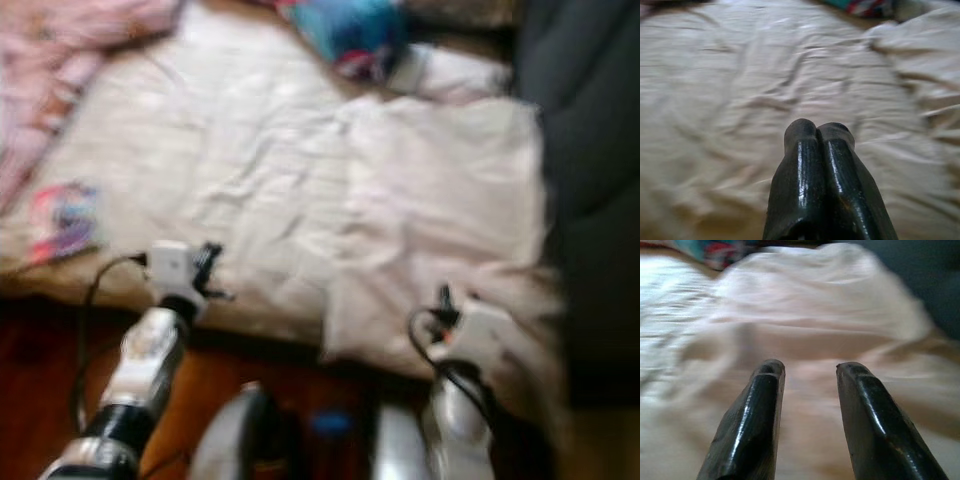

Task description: Clean up the room

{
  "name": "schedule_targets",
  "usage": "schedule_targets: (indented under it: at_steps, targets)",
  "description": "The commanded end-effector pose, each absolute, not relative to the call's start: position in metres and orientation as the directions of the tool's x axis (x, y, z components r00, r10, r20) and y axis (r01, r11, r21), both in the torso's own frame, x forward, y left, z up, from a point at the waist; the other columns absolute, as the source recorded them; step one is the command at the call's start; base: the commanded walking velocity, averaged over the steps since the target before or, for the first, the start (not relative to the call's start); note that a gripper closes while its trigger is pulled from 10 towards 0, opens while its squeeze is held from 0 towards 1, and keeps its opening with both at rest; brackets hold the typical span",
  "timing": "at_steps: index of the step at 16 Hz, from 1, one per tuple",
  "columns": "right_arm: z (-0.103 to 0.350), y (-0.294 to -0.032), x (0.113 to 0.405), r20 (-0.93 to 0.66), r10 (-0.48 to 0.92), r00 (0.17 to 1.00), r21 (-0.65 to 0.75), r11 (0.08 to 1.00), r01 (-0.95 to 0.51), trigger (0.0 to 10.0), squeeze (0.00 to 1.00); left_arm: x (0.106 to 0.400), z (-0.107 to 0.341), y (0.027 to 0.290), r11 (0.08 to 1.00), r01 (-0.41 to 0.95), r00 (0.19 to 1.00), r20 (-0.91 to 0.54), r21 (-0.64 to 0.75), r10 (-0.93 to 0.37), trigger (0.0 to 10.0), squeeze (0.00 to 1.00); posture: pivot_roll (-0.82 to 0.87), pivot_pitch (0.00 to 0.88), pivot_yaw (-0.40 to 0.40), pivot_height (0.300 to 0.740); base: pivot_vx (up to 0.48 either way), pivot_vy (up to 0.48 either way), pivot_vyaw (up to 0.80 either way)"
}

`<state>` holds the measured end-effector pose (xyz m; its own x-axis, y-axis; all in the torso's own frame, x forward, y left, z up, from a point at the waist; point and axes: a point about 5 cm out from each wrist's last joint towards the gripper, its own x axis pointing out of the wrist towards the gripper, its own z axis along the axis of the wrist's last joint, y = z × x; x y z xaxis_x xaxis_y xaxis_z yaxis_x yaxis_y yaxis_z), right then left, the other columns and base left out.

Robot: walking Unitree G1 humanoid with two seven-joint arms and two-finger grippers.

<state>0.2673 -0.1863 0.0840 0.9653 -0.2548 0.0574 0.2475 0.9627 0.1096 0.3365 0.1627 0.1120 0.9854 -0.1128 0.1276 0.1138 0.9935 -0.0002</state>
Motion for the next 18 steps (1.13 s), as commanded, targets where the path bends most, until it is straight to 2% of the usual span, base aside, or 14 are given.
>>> schedule_targets:
  at_steps: [1, 7, 11, 12, 15, 18]
  targets:
    - [0.071, -0.195, 0.259, 0.007, -0.293, 0.956, 0.099, 0.952, 0.291, 10.0, 0.00, 0.333, 0.101, 0.161, 0.993, 0.116, 0.990, 0.080, -0.021, -0.114, 10.0, 0.00, -0.06, 0.278, 0.085, 0.661, 0.000, 0.000, 0.00]
    - [0.057, -0.201, 0.269, -0.051, -0.283, 0.958, 0.088, 0.954, 0.287, 10.0, 0.00, 0.326, 0.077, 0.178, 0.997, 0.052, 0.998, -0.026, -0.057, -0.053, 10.0, 0.00, -0.05, 0.279, 0.088, 0.740, 0.000, 0.000, 0.00]
    - [0.035, -0.207, 0.269, -0.136, -0.259, 0.956, 0.051, 0.962, 0.268, 10.0, 0.00, 0.319, 0.051, 0.187, 0.999, 0.006, 0.988, -0.153, -0.050, -0.014, 10.0, 0.00, -0.05, 0.261, 0.076, 0.740, 0.000, 0.000, 0.00]
    - [0.015, -0.211, 0.262, -0.207, -0.250, 0.946, 0.012, 0.966, 0.257, 10.0, 0.00, 0.311, 0.033, 0.191, 1.000, -0.008, 0.968, -0.250, -0.015, 0.004, 10.0, 0.00, -0.04, 0.230, 0.066, 0.740, 0.000, 0.000, 0.00]
    - [-0.009, -0.225, 0.247, -0.318, -0.281, 0.905, -0.022, 0.957, 0.290, 10.0, 0.00, 0.291, 0.004, 0.194, 0.999, -0.025, 0.920, -0.391, 0.039, 0.038, 10.0, 0.00, -0.03, 0.175, 0.049, 0.740, 0.000, 0.000, 0.00]
    - [-0.022, -0.230, 0.244, -0.410, -0.257, 0.875, -0.026, 0.962, 0.270, 10.0, 0.00, 0.280, -0.012, 0.196, 0.997, -0.038, 0.874, -0.482, 0.061, 0.063, 10.0, 0.00, -0.04, 0.143, 0.036, 0.740, 0.000, 0.000, 0.00]
